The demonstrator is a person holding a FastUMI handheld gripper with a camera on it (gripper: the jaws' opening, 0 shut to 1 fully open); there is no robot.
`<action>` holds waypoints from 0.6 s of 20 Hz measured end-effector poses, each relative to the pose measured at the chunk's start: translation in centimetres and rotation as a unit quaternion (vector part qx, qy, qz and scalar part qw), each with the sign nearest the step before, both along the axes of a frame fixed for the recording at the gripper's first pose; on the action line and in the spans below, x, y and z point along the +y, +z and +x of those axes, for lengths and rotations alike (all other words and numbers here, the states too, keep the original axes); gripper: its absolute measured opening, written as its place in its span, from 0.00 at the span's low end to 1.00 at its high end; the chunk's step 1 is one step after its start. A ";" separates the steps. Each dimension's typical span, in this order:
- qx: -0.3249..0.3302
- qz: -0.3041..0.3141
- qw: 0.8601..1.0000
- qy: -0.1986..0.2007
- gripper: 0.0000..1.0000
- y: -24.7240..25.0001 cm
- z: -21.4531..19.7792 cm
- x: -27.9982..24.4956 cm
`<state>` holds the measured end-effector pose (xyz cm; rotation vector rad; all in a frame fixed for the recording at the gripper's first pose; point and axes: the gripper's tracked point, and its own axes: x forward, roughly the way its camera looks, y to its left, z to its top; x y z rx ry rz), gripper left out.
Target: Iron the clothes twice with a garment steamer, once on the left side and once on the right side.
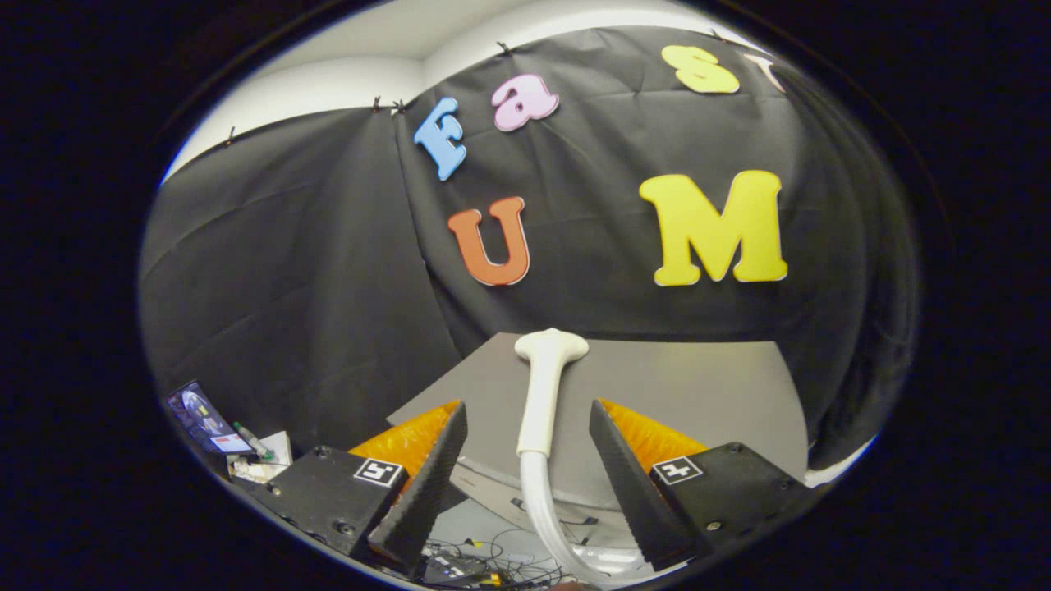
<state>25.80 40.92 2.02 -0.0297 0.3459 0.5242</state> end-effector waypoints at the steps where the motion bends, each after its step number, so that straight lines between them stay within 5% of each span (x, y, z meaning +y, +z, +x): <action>1: 0.014 -0.011 1.000 0.002 0.95 -0.6 1.7 0.8; 7: 0.095 -0.084 0.991 -0.030 0.91 -5.2 9.9 3.5; 12: 0.126 -0.089 0.987 -0.043 0.76 -7.3 12.5 4.7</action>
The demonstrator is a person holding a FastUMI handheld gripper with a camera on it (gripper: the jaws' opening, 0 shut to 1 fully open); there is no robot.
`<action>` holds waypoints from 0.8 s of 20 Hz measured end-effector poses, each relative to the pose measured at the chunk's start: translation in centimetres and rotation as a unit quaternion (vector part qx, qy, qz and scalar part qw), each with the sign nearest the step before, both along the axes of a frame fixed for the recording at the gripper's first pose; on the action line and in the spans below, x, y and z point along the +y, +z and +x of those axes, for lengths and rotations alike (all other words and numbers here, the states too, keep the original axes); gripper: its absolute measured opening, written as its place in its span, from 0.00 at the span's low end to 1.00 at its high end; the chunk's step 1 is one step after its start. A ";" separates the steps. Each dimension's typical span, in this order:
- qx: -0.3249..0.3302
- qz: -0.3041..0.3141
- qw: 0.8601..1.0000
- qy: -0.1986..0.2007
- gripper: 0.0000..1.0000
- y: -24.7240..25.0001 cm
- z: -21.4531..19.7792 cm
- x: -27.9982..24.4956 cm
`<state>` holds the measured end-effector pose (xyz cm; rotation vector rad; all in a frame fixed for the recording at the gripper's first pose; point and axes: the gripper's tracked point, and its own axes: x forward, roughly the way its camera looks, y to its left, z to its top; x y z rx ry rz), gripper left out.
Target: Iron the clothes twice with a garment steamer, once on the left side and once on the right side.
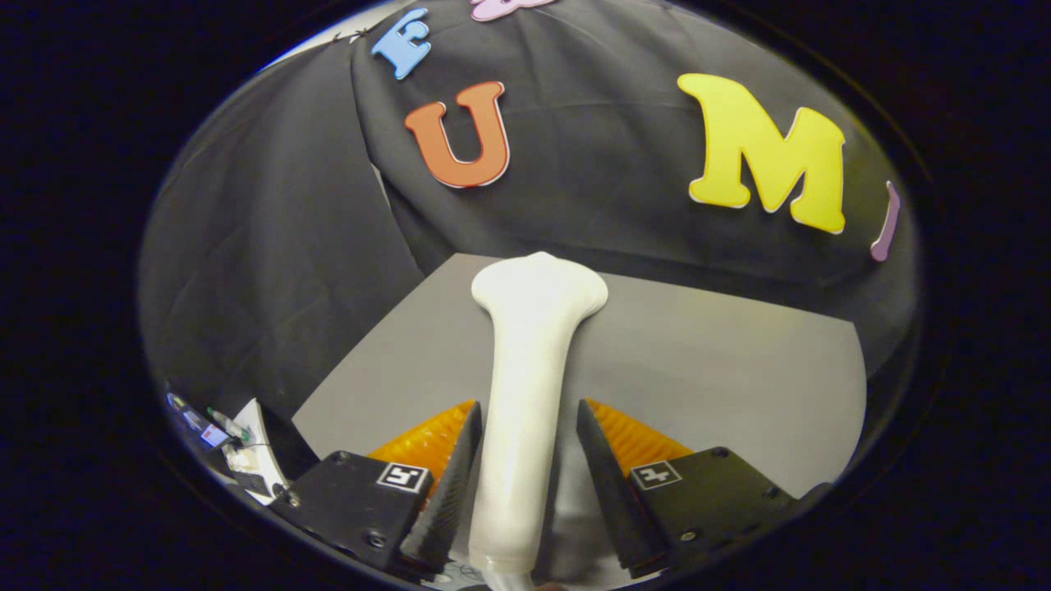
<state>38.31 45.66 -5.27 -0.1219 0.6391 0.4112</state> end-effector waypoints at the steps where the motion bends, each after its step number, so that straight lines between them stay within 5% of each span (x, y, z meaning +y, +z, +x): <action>1: 0.012 -0.005 1.000 0.000 0.71 -0.2 -0.2 0.1; 5: 0.017 0.006 1.000 -0.011 0.46 0.0 -0.4 0.5; 10: 0.001 0.064 0.997 -0.031 0.39 2.2 -1.1 -0.8; 16: -0.060 0.097 0.993 -0.022 0.36 6.0 -6.5 -3.6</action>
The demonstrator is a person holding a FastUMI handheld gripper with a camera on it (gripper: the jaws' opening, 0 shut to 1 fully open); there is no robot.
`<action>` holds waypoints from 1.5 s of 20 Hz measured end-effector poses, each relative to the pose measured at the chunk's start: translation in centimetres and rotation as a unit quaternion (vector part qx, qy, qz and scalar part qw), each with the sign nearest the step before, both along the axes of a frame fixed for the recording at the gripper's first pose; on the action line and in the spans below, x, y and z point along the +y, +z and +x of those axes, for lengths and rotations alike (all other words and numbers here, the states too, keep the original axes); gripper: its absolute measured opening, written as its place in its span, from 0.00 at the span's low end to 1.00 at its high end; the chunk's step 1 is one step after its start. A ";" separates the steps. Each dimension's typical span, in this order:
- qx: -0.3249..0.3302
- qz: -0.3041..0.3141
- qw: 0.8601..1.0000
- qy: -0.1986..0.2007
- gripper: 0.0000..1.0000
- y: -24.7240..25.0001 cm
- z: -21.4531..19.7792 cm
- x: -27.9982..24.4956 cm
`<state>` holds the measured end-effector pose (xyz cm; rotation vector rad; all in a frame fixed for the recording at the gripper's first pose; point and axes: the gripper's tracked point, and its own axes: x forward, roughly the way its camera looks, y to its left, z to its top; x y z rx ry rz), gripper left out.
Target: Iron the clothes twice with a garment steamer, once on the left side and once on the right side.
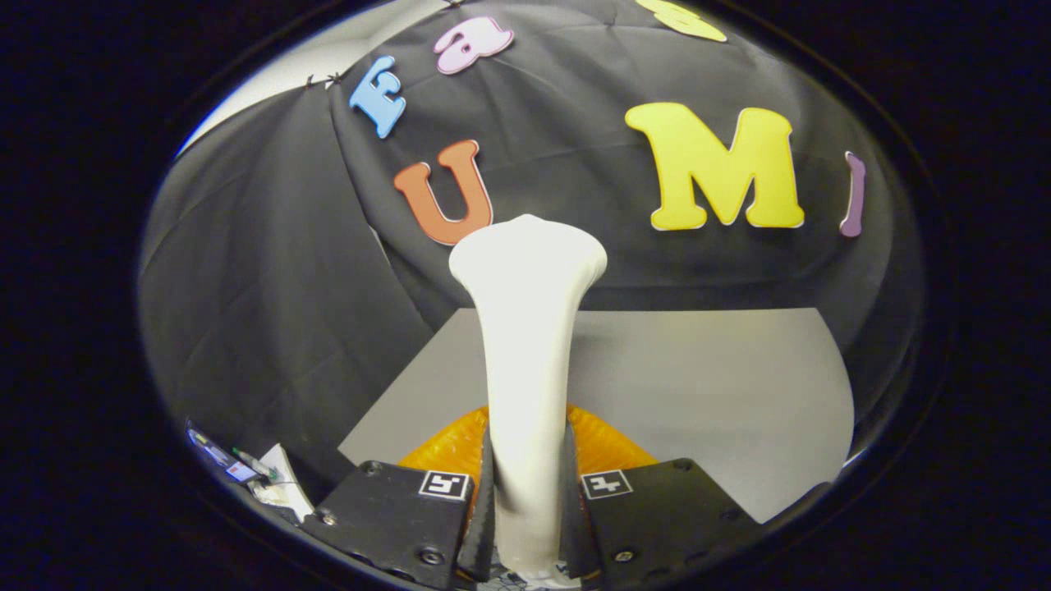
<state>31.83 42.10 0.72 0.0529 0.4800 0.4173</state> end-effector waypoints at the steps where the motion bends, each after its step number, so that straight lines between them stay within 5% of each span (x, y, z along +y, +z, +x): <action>1: -0.008 0.005 1.000 -0.004 0.36 0.5 -1.0 -0.7; 7: -0.059 0.014 0.998 -0.031 0.36 3.0 -8.4 -6.6; 14: -0.123 0.000 0.985 -0.120 0.36 5.2 -15.5 -19.2; 21: -0.213 0.038 0.953 -0.210 0.36 11.3 -19.6 -32.4; 30: -0.351 0.049 0.908 -0.223 0.36 21.5 -17.5 -43.4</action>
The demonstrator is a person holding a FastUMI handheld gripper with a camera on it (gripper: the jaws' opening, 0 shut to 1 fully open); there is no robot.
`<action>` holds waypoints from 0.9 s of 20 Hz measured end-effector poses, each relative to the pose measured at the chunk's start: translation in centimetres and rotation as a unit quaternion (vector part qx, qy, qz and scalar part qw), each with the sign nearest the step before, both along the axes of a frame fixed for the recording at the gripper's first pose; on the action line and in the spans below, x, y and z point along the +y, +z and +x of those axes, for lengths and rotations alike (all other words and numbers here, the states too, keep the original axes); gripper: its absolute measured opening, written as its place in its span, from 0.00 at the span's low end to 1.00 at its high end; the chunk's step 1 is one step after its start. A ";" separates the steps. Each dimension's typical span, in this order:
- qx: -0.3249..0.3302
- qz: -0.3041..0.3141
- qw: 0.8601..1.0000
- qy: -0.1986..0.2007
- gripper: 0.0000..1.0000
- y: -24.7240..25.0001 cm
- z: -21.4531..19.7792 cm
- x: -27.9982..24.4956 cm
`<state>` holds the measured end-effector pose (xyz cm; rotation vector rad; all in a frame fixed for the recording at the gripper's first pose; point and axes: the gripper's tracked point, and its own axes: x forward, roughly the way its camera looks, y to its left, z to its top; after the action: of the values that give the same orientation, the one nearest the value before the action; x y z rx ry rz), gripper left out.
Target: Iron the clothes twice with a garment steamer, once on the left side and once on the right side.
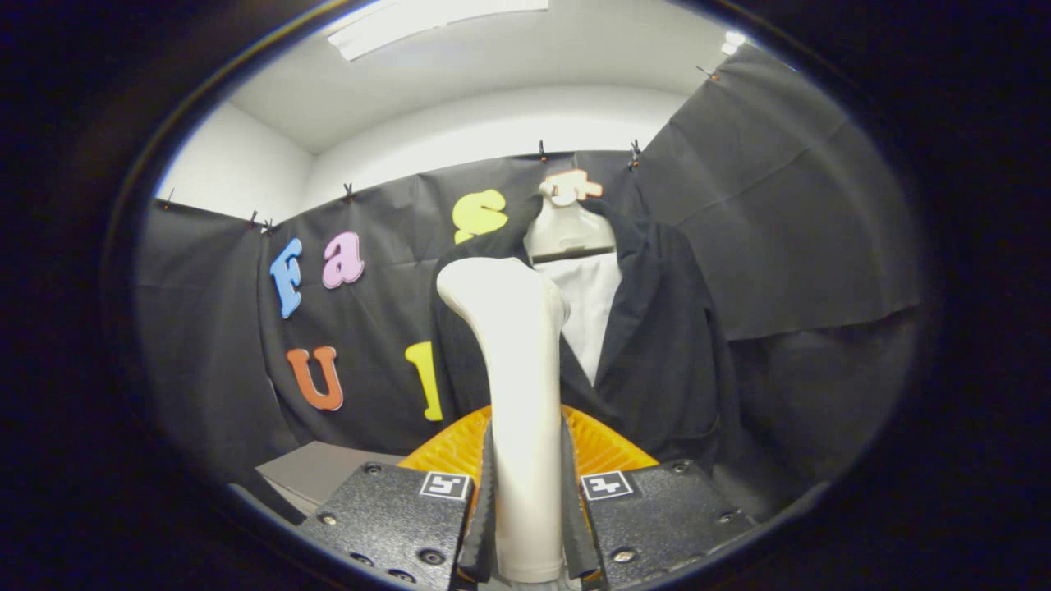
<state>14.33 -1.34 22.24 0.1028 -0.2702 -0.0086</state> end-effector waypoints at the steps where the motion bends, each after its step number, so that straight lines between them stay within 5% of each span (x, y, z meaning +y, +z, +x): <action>1: -0.016 -0.004 1.000 0.003 0.36 1.2 0.4 -0.3; 9: -0.094 -0.024 0.995 0.004 0.36 8.4 5.3 -0.6; 18: -0.084 -0.059 0.994 -0.044 0.36 7.4 9.2 0.1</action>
<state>23.50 -1.28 29.67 -0.0267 -0.4425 -0.0710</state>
